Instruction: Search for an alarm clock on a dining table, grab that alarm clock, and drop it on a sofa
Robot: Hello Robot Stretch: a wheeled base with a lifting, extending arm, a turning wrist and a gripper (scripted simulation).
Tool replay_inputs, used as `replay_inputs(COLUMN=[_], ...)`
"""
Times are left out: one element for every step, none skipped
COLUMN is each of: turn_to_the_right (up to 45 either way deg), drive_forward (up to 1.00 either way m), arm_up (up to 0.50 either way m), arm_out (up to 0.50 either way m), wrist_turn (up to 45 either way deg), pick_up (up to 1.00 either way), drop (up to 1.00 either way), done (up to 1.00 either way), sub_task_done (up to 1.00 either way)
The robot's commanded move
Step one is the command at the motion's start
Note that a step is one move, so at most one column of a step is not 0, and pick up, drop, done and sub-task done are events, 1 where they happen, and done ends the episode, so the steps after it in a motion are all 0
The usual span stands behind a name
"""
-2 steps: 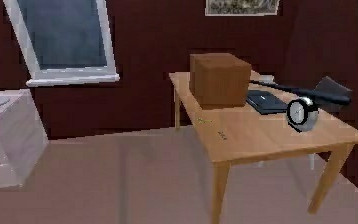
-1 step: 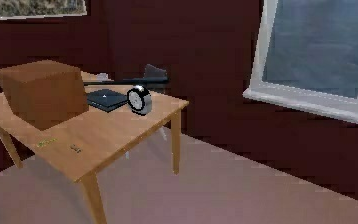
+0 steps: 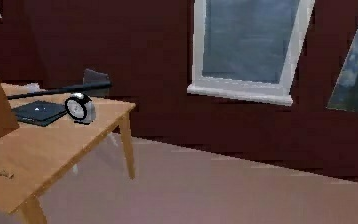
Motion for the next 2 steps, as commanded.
replay_inputs(turn_to_the_right=[0.0,-45.0], drive_forward=[0.45,0.00], arm_up=[0.00,0.00], arm_out=[0.00,0.00], wrist_turn=[0.0,0.0], pick_up=[0.00,0.00], drop=[0.00,0.00], done=[0.00,0.00], sub_task_done=[0.00,0.00])
